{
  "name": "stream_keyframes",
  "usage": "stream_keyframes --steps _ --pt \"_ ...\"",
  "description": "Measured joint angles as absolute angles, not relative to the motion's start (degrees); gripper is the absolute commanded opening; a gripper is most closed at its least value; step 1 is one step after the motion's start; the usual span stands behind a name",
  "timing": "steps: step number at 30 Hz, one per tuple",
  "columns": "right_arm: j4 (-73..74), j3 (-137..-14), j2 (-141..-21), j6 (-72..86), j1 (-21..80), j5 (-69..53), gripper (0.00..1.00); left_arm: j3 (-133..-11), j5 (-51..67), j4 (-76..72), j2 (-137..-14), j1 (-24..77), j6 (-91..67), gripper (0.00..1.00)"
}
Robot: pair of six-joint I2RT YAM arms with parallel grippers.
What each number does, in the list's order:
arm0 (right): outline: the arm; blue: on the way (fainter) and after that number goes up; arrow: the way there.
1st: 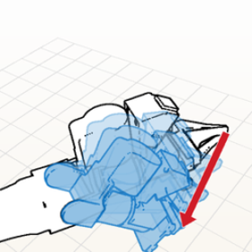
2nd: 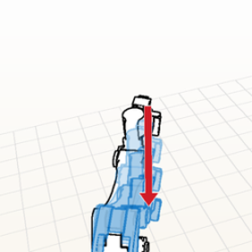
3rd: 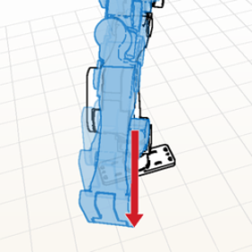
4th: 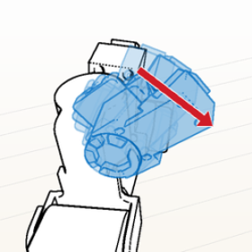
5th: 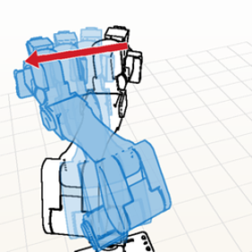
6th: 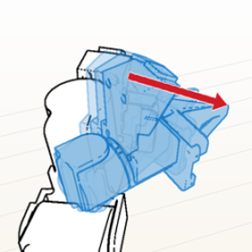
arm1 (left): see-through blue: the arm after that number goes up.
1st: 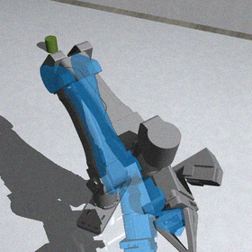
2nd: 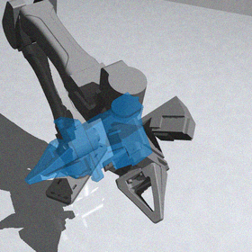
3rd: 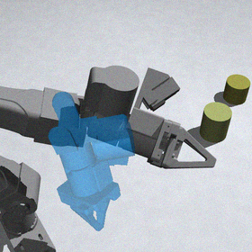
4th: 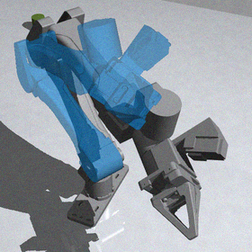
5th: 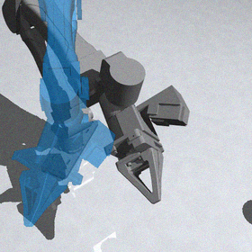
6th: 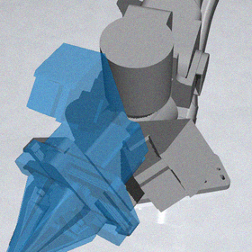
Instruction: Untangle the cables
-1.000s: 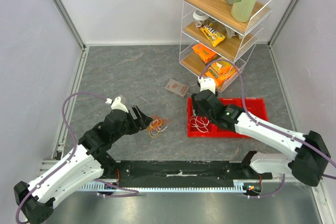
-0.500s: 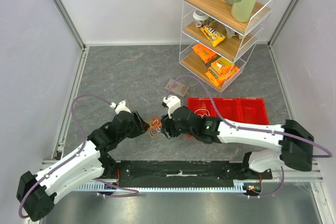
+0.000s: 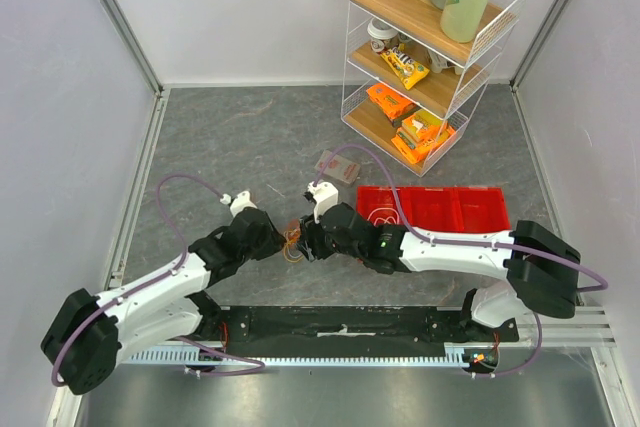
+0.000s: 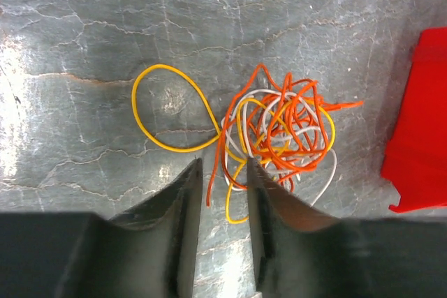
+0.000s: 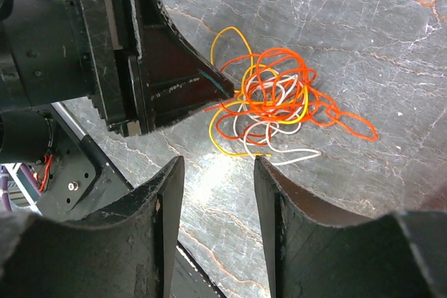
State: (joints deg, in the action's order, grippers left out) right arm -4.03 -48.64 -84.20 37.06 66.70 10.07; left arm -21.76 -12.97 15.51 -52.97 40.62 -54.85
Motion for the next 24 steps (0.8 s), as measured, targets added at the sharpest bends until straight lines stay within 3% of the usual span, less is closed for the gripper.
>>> stream_keyframes --steps 2,4,8,10,13,19,24 --pt "-4.3 -48.4 -84.2 37.2 66.7 10.1 0.51 -21.4 -12.9 14.2 -54.2 40.4 -55.1 0.10" --pt "-4.3 -48.2 -84.3 37.5 66.6 10.1 0.51 -21.4 -12.9 13.1 -55.3 40.2 -55.2 0.02" --pt "-4.3 -48.1 -84.6 37.9 66.6 10.2 0.54 -21.6 -13.3 13.6 -55.0 40.1 -55.2 0.02" --pt "-4.4 -48.1 -85.1 37.9 66.6 10.1 0.66 -22.3 -13.6 15.7 -52.8 40.1 -54.9 0.02" --pt "-4.6 -48.1 -86.3 37.8 66.6 9.9 0.74 -24.3 -13.6 19.4 -44.9 39.9 -53.8 0.02" --pt "-4.4 -50.8 -90.2 36.7 66.6 9.7 0.81 -30.6 -12.6 21.3 -29.7 39.9 -52.0 0.02" --pt "-3.6 -57.0 -91.0 36.5 66.5 11.0 0.85 -35.5 -8.8 23.2 -27.5 39.9 -50.9 0.02"
